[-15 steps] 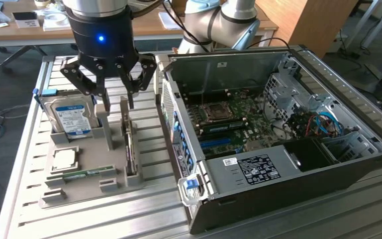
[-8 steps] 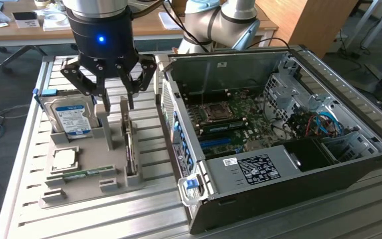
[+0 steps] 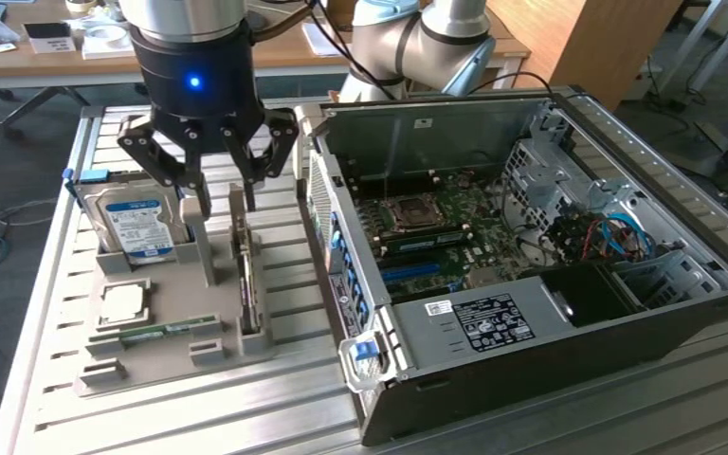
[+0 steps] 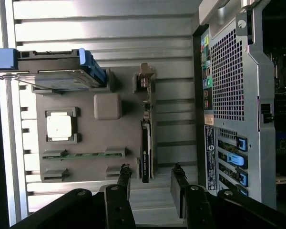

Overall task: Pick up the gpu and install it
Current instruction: 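Pick up the gpu and move the gpu toward the slot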

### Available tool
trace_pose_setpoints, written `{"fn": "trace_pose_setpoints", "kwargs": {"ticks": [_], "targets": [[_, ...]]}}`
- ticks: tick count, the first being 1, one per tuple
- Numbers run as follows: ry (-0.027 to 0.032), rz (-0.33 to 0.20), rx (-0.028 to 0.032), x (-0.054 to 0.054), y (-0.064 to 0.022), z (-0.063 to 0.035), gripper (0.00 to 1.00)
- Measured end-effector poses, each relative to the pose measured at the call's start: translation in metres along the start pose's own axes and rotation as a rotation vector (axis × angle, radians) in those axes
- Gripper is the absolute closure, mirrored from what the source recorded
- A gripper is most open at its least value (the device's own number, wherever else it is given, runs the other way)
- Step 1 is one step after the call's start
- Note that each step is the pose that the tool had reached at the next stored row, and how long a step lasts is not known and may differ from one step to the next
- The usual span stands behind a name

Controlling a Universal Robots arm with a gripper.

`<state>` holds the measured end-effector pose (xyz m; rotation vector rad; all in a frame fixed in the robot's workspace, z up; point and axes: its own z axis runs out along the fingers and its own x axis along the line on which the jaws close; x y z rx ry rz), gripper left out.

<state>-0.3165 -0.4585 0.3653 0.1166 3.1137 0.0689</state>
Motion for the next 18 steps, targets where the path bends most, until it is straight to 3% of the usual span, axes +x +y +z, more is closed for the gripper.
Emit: {"fn": "trace_pose_setpoints", "kwargs": {"ticks": [10,18], "targets": [[0.0,0.0,0.0,0.0,0.0,0.0012,0.53],[-0.0001,0.0,-0.0001,0.0002,-0.0004,0.009,0.53]]}}
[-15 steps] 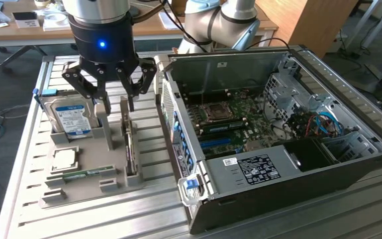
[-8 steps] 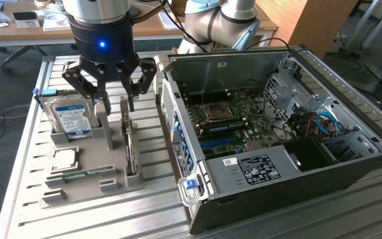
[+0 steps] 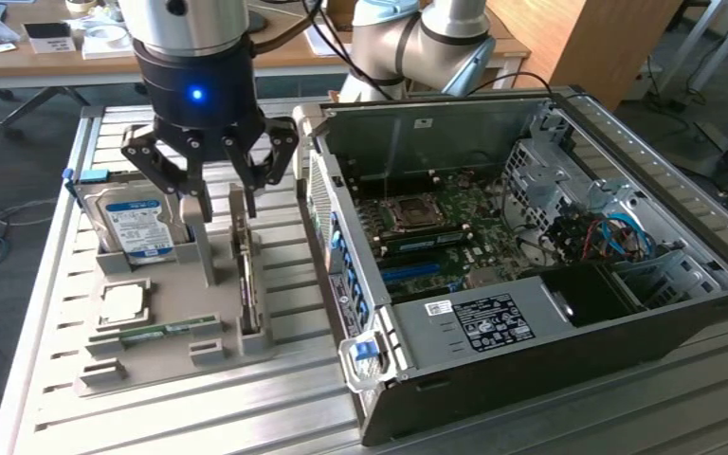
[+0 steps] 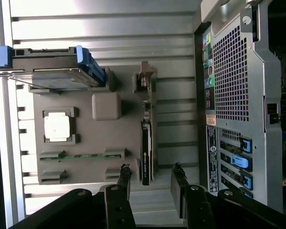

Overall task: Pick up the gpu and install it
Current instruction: 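Pick up the gpu and move the gpu toward the slot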

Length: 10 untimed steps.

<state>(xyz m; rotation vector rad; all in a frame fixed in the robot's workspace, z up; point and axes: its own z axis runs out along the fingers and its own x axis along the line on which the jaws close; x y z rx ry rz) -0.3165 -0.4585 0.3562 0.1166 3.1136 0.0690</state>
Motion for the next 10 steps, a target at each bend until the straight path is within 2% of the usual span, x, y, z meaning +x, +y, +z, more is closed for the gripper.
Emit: {"fn": "trace_pose_setpoints", "kwargs": {"ticks": [10], "targets": [[0.0001,0.0,0.0001,0.0002,-0.0003,0.0066,0.53]]}}
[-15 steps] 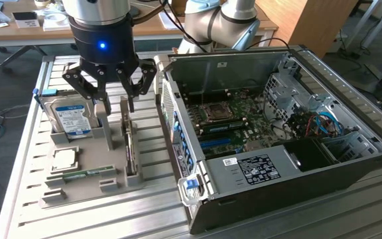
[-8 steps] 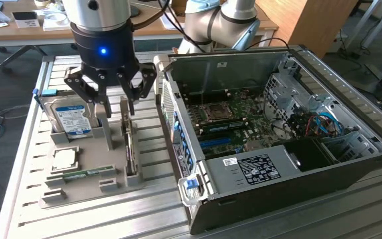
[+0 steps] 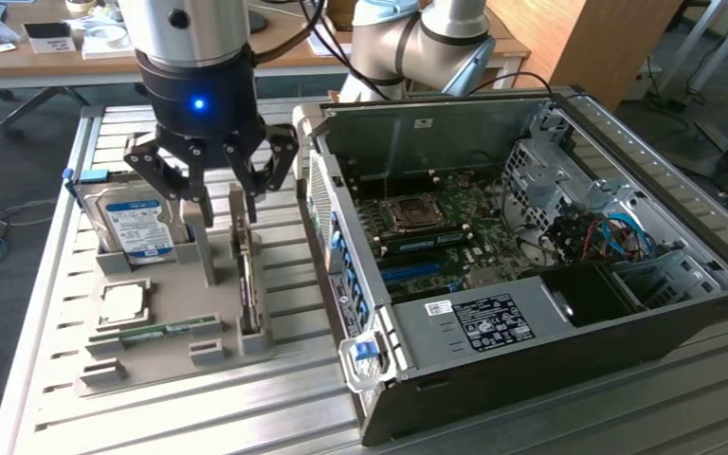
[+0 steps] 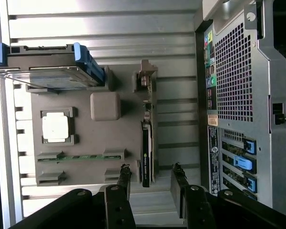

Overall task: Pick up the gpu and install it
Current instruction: 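Pick up the gpu and move the gpu toward the slot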

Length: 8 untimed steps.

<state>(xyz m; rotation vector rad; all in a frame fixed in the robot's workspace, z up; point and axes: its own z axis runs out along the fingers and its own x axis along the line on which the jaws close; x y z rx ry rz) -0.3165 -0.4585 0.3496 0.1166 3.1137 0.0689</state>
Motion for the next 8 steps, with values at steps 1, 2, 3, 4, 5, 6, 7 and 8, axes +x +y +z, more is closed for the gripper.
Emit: {"fn": "trace_pose_setpoints", "kwargs": {"ticks": [1,2,3,4,5,6,7,8], "targets": [[0.0,0.0,0.0,0.0,0.0,0.0004,0.53],[0.0001,0.0,0.0001,0.0,0.0,0.0006,0.53],[0.0001,0.0,0.0001,0.0,-0.0001,0.0009,0.53],[0.0,0.0,0.0,0.0,-0.0001,0.0013,0.53],[-0.0001,0.0,0.0,0.0,-0.0001,0.0019,0.53],[-0.0001,0.0,-0.0001,0.0001,-0.0001,0.0027,0.53],[-0.0001,0.0,0.0,0.0001,-0.0002,0.0033,0.53],[0.0,0.0,0.0,0.0001,-0.0002,0.004,0.53]]}}
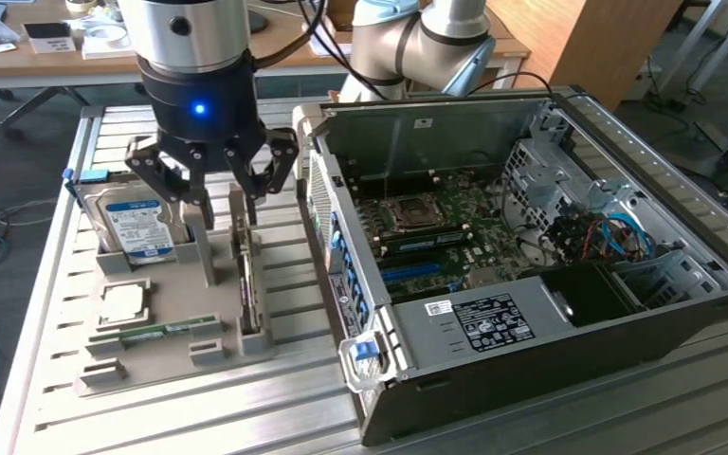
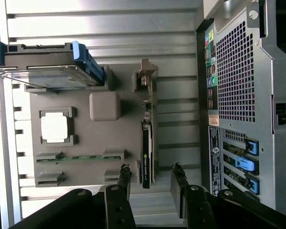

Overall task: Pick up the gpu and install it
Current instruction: 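Pick up the gpu and move the gpu toward the slot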

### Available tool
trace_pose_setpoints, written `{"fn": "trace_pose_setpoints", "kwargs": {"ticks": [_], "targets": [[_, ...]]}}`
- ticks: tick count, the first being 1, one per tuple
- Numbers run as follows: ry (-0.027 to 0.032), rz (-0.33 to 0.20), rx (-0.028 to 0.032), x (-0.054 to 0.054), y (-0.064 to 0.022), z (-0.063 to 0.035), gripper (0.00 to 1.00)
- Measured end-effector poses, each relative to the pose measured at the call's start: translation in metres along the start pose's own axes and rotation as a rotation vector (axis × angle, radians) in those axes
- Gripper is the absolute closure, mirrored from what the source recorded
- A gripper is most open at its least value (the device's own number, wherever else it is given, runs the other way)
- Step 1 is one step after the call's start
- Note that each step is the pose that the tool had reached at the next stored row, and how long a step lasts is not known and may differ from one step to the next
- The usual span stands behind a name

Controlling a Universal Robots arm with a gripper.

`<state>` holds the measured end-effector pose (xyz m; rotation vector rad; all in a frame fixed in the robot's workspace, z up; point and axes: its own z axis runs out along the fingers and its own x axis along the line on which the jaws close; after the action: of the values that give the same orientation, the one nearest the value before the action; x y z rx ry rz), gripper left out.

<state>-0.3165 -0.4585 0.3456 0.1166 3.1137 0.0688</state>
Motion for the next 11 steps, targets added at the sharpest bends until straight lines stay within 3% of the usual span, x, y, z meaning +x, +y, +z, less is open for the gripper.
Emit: {"fn": "trace_pose_setpoints", "kwargs": {"ticks": [11], "targets": [[0.0,0.0,-0.0001,0.0001,-0.0003,0.0069,0.53]]}}
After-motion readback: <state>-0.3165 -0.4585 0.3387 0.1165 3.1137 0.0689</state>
